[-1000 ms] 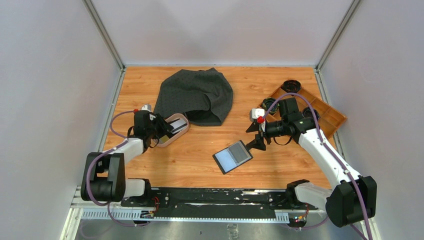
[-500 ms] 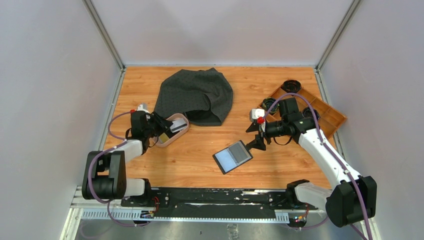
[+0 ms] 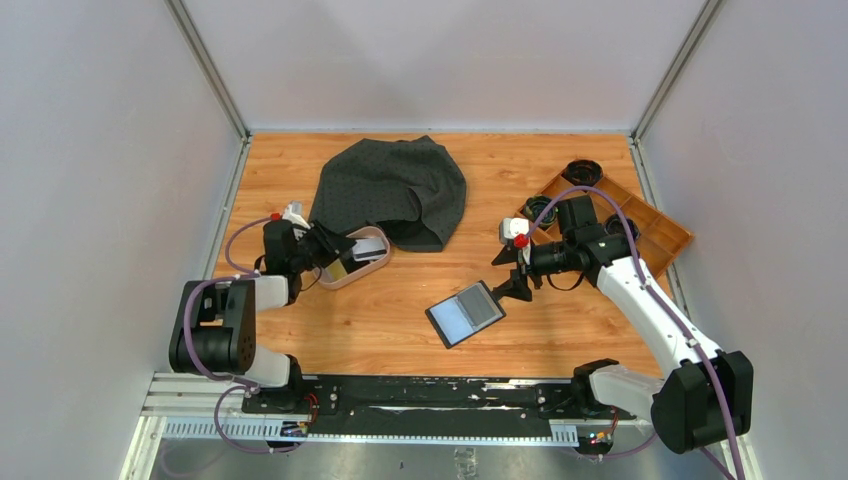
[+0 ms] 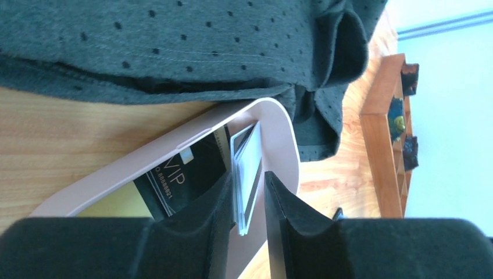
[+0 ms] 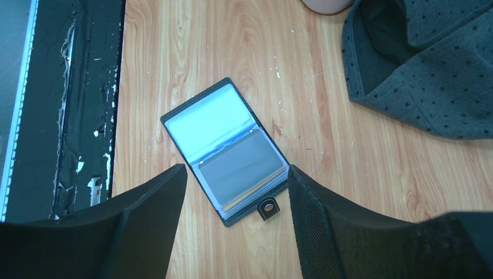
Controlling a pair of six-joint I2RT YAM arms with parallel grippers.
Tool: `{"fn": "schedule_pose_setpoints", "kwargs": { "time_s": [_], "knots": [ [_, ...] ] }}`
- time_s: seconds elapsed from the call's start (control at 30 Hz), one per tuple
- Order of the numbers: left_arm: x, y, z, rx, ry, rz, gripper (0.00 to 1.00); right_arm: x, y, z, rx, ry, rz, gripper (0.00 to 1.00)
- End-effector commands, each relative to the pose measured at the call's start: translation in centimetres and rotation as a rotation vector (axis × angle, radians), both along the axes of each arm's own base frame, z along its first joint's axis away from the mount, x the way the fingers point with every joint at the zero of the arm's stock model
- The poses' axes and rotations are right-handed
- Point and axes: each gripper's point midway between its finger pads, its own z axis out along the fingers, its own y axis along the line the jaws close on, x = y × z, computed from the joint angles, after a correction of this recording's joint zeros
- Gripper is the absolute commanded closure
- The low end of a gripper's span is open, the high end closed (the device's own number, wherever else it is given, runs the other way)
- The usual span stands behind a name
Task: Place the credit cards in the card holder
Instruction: Pick up the credit card from the storage box.
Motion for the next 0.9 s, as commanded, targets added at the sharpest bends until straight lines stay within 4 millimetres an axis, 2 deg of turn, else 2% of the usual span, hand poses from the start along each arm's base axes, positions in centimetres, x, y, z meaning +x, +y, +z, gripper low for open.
{"fn": "schedule_pose_setpoints", "kwargs": {
  "time_s": [0.0, 0.1, 0.2, 0.3, 0.57, 0.77, 0.87],
  "knots": [
    [0.4, -0.6, 1.9, -0.035, -0.097, -0.043, 0.77, -0.8, -0.1, -0.5, 0.004, 0.030, 0.017, 0.32],
    [0.4, -1.3, 2.9, -0.086, -0.131, -0.064, 0.78, -0.8, -0.1, -0.5, 0.003, 0.031, 0.017, 0.32],
    [0.5, -2.0, 3.4, -0.150, -0.146, -0.090, 0.70, -0.8, -0.1, -0.6, 0.003, 0.032, 0.017, 0.32],
    [0.4, -2.6, 2.9, -0.202, -0.134, -0.119, 0.65, -0.8, -0.1, -0.6, 0.003, 0.032, 0.017, 0.32],
    [0.6, -3.6, 2.2, -0.371, -0.120, -0.140, 0.62, -0.7, -0.1, -0.7, -0.001, 0.037, 0.017, 0.32],
    [0.6, -3.3, 0.3, -0.305, -0.048, -0.122, 0.52, -0.7, -0.1, -0.9, -0.003, 0.044, 0.017, 0.32],
    [0.9, -3.0, -0.3, -0.249, -0.016, -0.124, 0.52, -0.7, -0.1, -0.9, -0.005, 0.046, 0.017, 0.32]
  ]
}}
